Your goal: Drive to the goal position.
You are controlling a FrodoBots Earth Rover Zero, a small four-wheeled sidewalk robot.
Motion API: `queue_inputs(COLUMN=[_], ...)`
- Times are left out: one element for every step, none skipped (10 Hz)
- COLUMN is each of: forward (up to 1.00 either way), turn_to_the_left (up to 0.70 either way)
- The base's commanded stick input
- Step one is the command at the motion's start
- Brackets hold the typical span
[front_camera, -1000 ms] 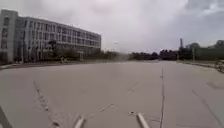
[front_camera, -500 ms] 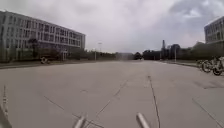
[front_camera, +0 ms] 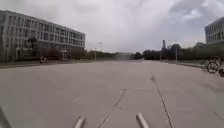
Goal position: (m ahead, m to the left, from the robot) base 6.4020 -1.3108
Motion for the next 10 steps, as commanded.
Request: queue_inputs(forward=[0.7,0.7,0.7,0.7,0.7,0.7,0.7,0.7,0.7,0.7], turn_to_the_left=[0.0,0.0,0.0,0.0,0.0,0.0,0.0,0.0,0.0,0.0])
